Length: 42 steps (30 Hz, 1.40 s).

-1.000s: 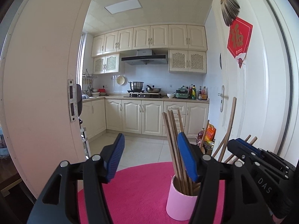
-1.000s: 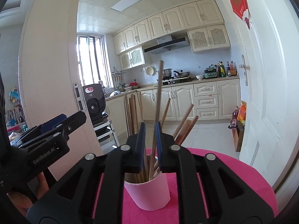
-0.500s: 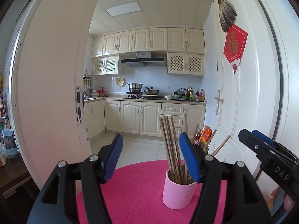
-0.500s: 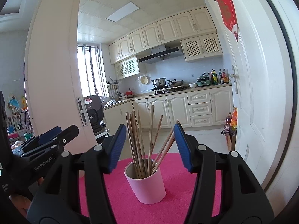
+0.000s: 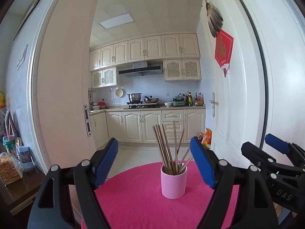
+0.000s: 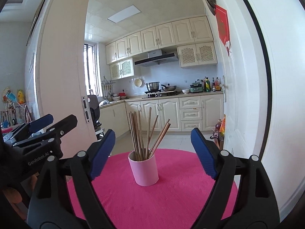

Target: Organize utensils

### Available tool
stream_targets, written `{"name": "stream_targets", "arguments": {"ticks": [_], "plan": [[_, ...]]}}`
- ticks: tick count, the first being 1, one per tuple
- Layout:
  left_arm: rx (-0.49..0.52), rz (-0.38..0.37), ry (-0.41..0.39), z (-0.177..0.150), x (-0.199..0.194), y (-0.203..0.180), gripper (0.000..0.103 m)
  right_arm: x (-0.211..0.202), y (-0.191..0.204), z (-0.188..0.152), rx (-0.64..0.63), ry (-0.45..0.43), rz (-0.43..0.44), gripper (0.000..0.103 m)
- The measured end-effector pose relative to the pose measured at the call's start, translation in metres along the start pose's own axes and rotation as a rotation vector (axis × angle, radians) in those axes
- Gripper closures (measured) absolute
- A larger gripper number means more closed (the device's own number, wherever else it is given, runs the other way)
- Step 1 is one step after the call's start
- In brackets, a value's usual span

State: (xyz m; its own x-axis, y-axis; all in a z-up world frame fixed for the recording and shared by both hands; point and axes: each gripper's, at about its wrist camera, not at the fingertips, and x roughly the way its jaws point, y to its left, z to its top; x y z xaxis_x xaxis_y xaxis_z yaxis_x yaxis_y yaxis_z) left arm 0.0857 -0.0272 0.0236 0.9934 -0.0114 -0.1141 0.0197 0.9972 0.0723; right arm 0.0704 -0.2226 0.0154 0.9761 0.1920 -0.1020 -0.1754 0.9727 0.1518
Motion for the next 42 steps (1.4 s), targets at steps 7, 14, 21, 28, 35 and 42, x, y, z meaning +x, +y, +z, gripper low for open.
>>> {"name": "stream_targets", "arguments": {"ticks": [7, 14, 21, 28, 35, 42], "plan": [[-0.013, -0.01, -0.029, 0.002, -0.037, -0.011, 0.026, -0.035, -0.002, 0.001, -0.021, -0.022, -0.03, 0.014], [-0.008, -0.02, -0.022, -0.004, -0.054, -0.024, 0.026, -0.054, -0.002, -0.002, -0.036, -0.036, -0.041, 0.011], [-0.03, -0.026, -0.021, -0.007, -0.057, -0.033, 0.026, -0.06, -0.007, -0.005, -0.052, -0.029, -0.051, 0.011], [-0.03, -0.025, -0.025, -0.006, -0.058, -0.041, 0.026, -0.062, -0.015, -0.004, -0.047, -0.028, -0.066, 0.011], [-0.043, -0.016, -0.023, -0.011, -0.054, -0.044, 0.026, -0.062, -0.016, -0.005, -0.058, -0.023, -0.069, 0.01], [-0.027, -0.003, -0.022, -0.015, -0.05, -0.048, 0.026, -0.056, -0.02, -0.008, -0.051, -0.003, -0.067, 0.01]]}}
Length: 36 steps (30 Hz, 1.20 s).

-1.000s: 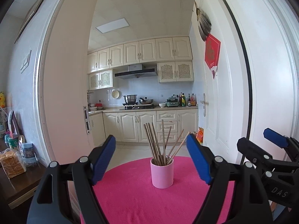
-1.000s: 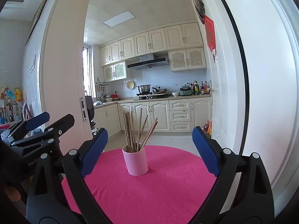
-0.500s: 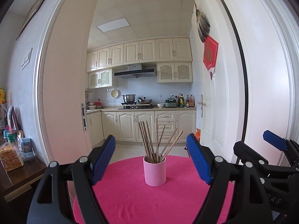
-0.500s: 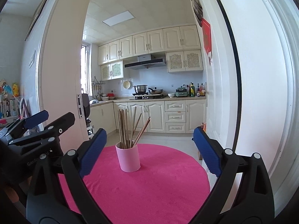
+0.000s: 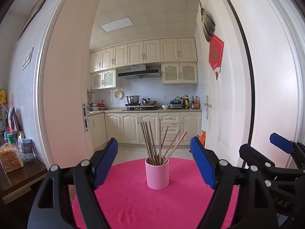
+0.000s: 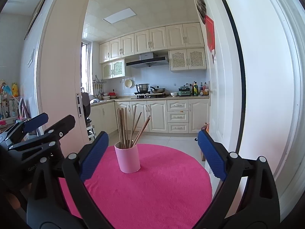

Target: Organize utensils

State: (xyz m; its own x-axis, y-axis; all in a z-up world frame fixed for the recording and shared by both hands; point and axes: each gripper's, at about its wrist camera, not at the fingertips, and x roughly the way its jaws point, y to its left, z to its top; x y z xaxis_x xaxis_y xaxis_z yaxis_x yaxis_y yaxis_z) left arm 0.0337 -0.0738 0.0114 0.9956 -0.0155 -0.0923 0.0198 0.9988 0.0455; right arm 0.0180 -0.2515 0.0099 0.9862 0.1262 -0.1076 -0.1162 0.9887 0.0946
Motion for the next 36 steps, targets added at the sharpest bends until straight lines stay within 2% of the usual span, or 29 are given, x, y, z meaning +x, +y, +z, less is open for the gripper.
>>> {"name": "stream_targets", "arguments": {"ticks": [36], "plan": [[-0.005, 0.006, 0.006, -0.005, 0.007, -0.002, 0.026, 0.011, -0.006, -0.002, 0.007, 0.027, 0.011, 0.01]]}}
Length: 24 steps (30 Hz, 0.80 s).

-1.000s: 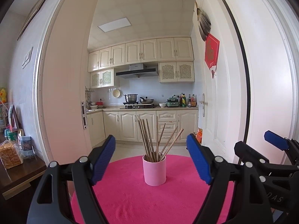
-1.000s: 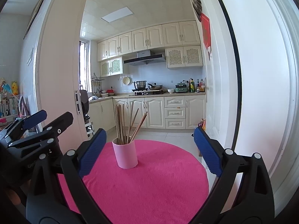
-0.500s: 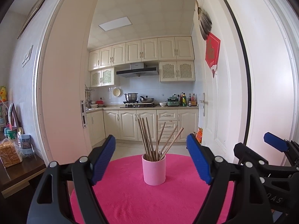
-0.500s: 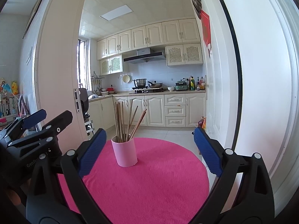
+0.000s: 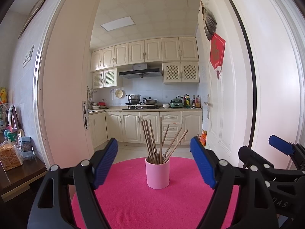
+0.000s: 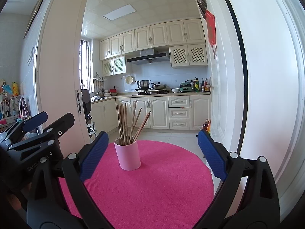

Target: Organize utensils

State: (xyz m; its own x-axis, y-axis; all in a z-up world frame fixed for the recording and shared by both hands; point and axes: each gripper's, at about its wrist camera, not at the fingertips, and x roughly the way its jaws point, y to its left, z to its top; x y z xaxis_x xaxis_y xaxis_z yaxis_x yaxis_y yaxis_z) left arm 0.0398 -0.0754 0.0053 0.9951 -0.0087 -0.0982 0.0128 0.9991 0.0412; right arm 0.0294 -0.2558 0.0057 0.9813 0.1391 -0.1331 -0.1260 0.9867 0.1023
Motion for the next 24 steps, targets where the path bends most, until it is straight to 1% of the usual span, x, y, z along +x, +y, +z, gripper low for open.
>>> {"name": "stream_targets", "arguments": {"ticks": [24], "plan": [[-0.006, 0.0, 0.004, -0.0015, 0.0, 0.0001, 0.026, -0.0001, -0.0015, -0.0026, -0.007, 0.008, 0.007, 0.01]]}}
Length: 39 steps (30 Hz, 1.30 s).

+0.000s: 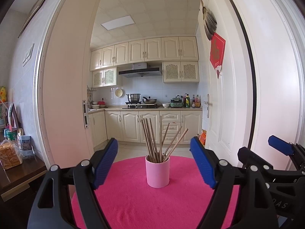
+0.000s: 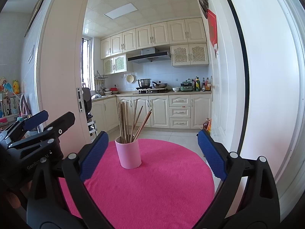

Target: Organize utensils

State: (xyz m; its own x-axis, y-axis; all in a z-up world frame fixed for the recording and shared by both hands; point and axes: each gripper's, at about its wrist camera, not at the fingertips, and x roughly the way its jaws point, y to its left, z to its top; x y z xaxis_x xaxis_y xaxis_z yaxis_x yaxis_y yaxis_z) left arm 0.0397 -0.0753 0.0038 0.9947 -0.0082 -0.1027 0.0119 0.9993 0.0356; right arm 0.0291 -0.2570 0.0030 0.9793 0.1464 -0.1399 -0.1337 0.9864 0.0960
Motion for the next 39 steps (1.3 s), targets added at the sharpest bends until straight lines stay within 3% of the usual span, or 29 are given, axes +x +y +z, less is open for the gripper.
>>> {"name": "stream_targets", "arguments": {"ticks": [39], "plan": [[-0.006, 0.007, 0.007, -0.0008, -0.0001, -0.0015, 0.026, -0.0021, -0.0023, -0.0015, -0.001, 0.005, 0.009, 0.01]]}}
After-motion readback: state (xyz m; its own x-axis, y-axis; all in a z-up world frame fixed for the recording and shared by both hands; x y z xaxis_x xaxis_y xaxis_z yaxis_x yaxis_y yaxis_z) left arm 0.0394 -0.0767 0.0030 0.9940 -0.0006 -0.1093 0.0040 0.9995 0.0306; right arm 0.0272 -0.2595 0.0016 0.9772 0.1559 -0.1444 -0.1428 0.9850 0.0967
